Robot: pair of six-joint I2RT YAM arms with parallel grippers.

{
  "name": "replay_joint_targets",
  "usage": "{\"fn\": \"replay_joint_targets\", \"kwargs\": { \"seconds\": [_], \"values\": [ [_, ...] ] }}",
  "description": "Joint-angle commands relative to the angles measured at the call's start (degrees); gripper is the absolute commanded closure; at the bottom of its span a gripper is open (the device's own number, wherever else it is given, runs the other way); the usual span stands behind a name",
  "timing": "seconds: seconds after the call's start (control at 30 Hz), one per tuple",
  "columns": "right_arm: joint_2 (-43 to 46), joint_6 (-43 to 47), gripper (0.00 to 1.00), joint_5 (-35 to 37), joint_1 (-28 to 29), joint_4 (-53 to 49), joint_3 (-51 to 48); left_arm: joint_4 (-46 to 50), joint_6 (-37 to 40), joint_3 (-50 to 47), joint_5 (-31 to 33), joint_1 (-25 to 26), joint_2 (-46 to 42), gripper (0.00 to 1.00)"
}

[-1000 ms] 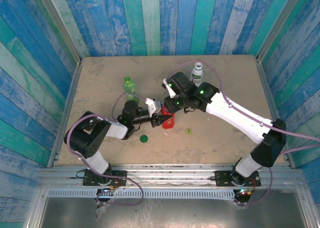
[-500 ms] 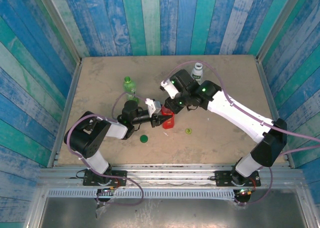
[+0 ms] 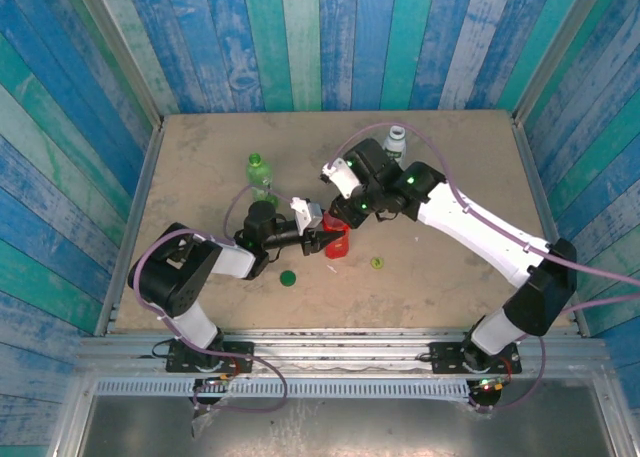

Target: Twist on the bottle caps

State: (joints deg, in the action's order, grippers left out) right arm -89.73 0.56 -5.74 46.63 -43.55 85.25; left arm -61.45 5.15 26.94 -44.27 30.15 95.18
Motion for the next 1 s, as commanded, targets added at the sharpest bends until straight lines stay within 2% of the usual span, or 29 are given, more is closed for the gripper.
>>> {"fn": "replay_joint_targets", "kwargs": {
  "seconds": [0.0,0.13,0.27,0.4,0.5,0.63,0.8,0.97],
  "values": [
    [0.6,-7.7,0.72,7.5,3.2,0.6,-3.9,6.4,-0.1,-0.7,1.3,0.6,2.0,0.48],
    [2.6,-15.7,0.74,13.4,5.4,4.0,-7.3,6.1,-0.5,-0.5,1.3,0.6,2.2,0.47],
    [4.0,-14.1,0.68,12.4,5.7,5.6,-7.5,5.9,-0.6,-0.6,0.8,0.6,2.5,0.47],
    [5.3,-8.0,0.48,8.9,5.6,6.8,-7.3,6.5,-0.2,-0.5,0.1,0.5,2.5,0.47],
    [5.4,-6.5,0.32,9.1,5.5,5.2,-5.1,6.9,0.0,-0.6,0.1,0.5,2.1,0.47],
    [6.4,-7.5,0.23,8.7,5.5,5.0,-4.2,7.1,0.2,-0.7,0.3,0.6,1.9,0.47],
    [6.9,-12.3,0.21,12.3,5.5,4.1,-2.6,7.1,0.3,-0.6,0.2,0.6,2.0,0.47],
    [3.3,-16.5,0.34,15.5,4.9,-1.8,3.4,7.3,0.5,-0.7,0.3,0.6,1.9,0.47]
  ]
}}
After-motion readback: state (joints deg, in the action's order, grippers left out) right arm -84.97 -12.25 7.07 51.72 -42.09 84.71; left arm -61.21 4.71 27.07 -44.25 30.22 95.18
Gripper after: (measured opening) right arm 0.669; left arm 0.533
